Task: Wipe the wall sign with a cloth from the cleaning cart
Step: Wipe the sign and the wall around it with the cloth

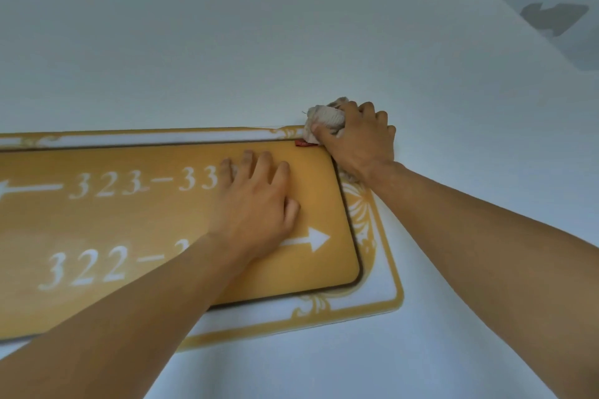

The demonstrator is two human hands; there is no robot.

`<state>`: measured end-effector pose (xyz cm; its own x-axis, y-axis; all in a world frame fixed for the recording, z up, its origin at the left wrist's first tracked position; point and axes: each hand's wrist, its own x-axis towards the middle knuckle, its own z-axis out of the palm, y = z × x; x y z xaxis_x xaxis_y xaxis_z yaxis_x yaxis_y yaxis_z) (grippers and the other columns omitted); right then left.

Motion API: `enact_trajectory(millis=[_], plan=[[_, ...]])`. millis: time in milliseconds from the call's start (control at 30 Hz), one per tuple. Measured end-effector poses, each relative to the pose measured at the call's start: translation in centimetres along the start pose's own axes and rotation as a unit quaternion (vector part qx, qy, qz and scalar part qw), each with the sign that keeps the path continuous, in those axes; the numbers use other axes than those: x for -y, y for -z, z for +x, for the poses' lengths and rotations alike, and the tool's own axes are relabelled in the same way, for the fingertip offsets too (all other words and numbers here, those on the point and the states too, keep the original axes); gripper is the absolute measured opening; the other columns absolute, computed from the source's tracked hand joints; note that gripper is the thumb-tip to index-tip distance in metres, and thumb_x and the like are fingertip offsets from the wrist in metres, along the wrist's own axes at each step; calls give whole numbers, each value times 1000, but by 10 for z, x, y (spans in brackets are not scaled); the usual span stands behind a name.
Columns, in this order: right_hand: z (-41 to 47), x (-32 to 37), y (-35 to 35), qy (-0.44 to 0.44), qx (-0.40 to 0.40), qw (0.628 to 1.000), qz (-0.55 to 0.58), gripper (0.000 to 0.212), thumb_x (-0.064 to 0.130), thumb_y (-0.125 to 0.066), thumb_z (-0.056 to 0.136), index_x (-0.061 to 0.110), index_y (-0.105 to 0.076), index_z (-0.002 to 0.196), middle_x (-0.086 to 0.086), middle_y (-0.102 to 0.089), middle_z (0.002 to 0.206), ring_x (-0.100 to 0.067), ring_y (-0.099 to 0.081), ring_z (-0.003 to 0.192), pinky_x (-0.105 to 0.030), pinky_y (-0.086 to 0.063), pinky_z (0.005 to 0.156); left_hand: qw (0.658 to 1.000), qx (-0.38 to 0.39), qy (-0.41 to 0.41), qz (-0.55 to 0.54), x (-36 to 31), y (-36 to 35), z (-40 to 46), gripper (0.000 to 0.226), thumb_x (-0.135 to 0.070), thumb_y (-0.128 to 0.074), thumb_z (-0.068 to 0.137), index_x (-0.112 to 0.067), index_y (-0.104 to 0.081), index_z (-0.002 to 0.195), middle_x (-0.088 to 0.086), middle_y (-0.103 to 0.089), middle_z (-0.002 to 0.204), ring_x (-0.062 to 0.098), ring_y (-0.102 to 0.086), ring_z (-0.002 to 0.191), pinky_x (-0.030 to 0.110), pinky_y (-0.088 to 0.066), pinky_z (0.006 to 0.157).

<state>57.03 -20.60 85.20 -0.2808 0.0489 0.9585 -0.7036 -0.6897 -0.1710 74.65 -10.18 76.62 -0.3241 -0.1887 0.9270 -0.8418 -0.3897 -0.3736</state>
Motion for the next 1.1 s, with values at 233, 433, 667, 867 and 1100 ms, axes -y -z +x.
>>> enact_trajectory(millis=[233, 433, 667, 867, 1100], plan=[[-16, 0, 5, 2, 3, 1000, -17, 64, 55, -42, 97, 17, -34, 149, -12, -51, 134, -34, -47, 116, -44, -40, 92, 1000, 1, 0, 10, -4, -1, -4, 64, -45, -24, 85, -12, -49, 134, 19, -46, 145, 40, -37, 138, 61, -28, 113], [-40, 1, 16, -1, 13, 999, -38, 53, 47, -41, 100, 10, -43, 139, -13, -53, 128, -33, -49, 109, -41, -42, 86, 1000, 15, 18, -9, -9, 2, -18, 69, -47, -21, 86, -15, -41, 144, 18, -37, 154, 36, -29, 146, 60, -23, 117], [-107, -12, 35, 17, 8, 997, -78, 49, 47, -44, 99, 10, -52, 131, -13, -60, 119, -31, -53, 100, -40, -41, 78, 999, 40, 26, -7, -12, 9, -48, 69, -49, -28, 84, -15, -45, 141, 16, -40, 151, 34, -33, 142, 62, -27, 111], [-166, -17, 53, 10, 10, 995, -94, 35, 44, -51, 97, 14, -63, 110, -10, -63, 104, -28, -54, 88, -39, -43, 72, 997, 65, 26, -9, -13, 16, -64, 71, -48, -25, 85, -13, -45, 143, 19, -39, 153, 37, -32, 143, 62, -27, 113], [-228, -26, 73, -2, 38, 995, -89, 30, 41, -61, 93, 14, -64, 106, -10, -63, 100, -27, -56, 84, -39, -50, 69, 996, 83, 25, -32, -16, 26, -79, 71, -46, -29, 82, -9, -48, 139, 22, -42, 149, 39, -36, 140, 64, -29, 111]])
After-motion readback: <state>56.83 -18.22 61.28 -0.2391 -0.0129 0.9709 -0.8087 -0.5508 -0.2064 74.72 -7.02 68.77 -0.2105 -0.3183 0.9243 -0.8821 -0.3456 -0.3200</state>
